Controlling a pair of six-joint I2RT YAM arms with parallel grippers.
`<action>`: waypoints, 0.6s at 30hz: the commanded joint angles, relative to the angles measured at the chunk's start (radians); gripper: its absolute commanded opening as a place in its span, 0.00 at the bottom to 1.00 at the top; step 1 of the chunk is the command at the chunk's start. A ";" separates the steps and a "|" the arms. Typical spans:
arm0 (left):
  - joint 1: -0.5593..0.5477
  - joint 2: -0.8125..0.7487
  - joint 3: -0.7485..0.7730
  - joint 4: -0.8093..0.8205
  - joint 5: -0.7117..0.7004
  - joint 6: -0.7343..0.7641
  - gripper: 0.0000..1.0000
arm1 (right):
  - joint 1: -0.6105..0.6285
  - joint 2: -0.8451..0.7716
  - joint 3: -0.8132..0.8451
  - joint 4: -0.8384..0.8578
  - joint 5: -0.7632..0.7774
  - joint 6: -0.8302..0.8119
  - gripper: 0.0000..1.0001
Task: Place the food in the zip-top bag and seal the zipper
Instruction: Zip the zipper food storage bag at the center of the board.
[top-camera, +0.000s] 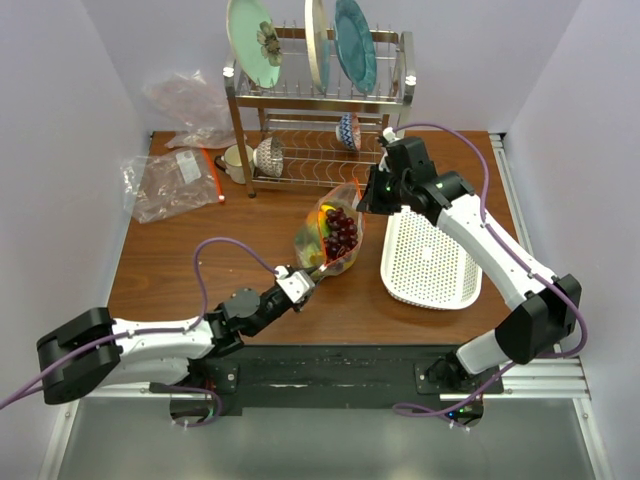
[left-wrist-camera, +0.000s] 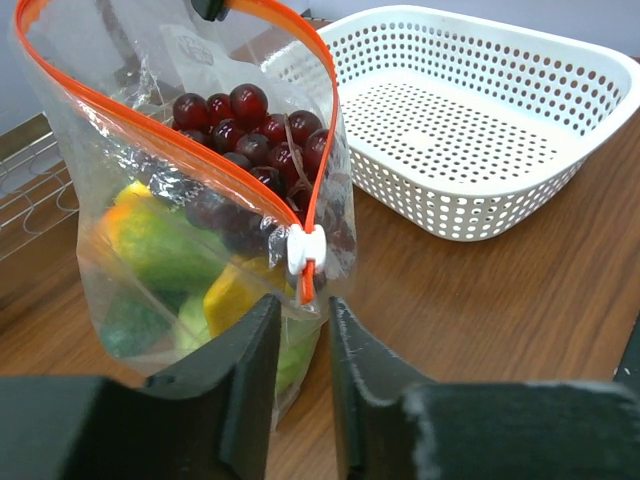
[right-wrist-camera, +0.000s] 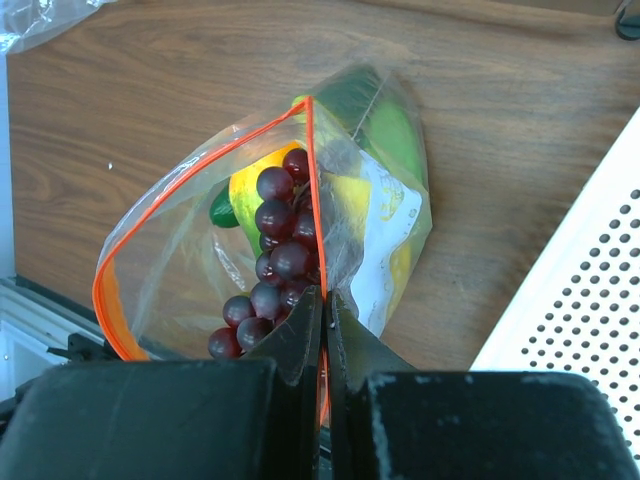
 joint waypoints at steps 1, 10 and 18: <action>-0.004 0.015 0.060 0.034 -0.057 0.008 0.27 | -0.006 -0.053 0.019 0.015 -0.028 0.014 0.00; -0.004 0.039 0.137 -0.028 -0.073 -0.004 0.07 | -0.004 -0.059 -0.004 0.023 -0.031 0.020 0.00; -0.003 -0.083 0.146 -0.150 -0.088 -0.027 0.00 | -0.004 -0.077 -0.016 -0.005 -0.003 -0.009 0.00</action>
